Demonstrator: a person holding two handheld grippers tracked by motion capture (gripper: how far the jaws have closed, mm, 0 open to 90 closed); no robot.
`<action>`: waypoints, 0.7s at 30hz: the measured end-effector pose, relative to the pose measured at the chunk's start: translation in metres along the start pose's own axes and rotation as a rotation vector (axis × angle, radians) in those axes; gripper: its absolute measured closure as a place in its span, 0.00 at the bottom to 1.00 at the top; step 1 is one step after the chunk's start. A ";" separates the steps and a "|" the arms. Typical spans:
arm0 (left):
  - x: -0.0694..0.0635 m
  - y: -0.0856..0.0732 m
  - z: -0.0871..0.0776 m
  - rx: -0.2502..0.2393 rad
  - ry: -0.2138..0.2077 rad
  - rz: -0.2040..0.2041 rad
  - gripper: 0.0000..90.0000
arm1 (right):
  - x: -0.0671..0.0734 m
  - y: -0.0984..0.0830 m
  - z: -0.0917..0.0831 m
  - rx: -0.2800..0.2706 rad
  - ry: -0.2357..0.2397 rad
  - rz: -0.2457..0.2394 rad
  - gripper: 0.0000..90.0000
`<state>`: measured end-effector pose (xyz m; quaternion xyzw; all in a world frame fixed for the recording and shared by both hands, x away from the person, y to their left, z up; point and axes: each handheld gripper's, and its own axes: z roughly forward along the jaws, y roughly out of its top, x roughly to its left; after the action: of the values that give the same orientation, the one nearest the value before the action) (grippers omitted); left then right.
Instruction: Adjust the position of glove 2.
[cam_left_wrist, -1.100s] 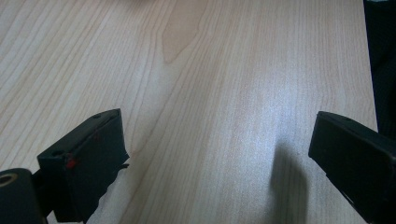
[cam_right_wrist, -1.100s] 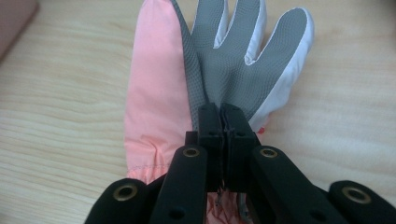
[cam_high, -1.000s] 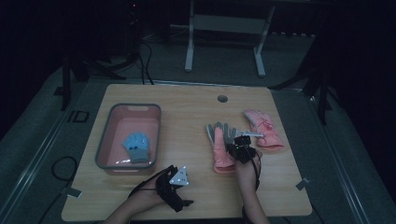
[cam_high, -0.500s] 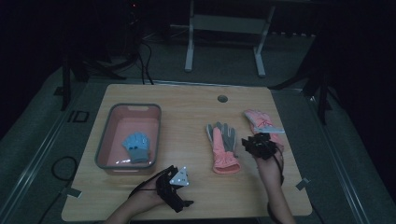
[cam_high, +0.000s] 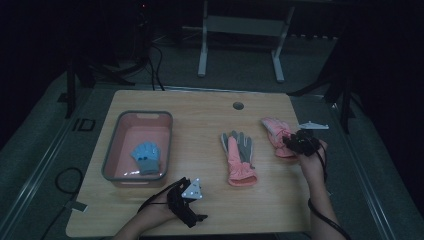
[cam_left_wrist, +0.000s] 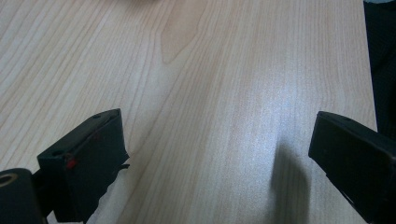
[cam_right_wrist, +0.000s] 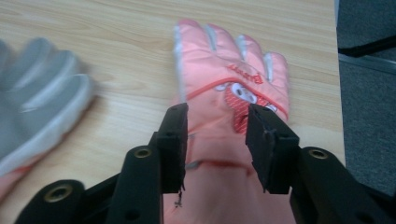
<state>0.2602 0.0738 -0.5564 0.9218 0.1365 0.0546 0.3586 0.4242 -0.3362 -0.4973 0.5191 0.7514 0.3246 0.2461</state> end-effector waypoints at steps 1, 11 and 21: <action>0.000 0.000 0.000 0.001 0.000 0.000 0.04 | -0.002 0.000 0.005 0.006 -0.010 -0.004 0.65; 0.001 -0.002 0.000 -0.005 0.011 -0.008 0.04 | -0.017 -0.003 0.034 0.046 0.020 0.027 0.65; 0.000 -0.002 0.000 -0.003 0.009 -0.005 0.04 | -0.020 -0.001 0.045 0.088 0.064 0.032 0.89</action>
<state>0.2601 0.0754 -0.5579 0.9207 0.1404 0.0579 0.3594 0.4615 -0.3445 -0.5276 0.5306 0.7640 0.3116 0.1940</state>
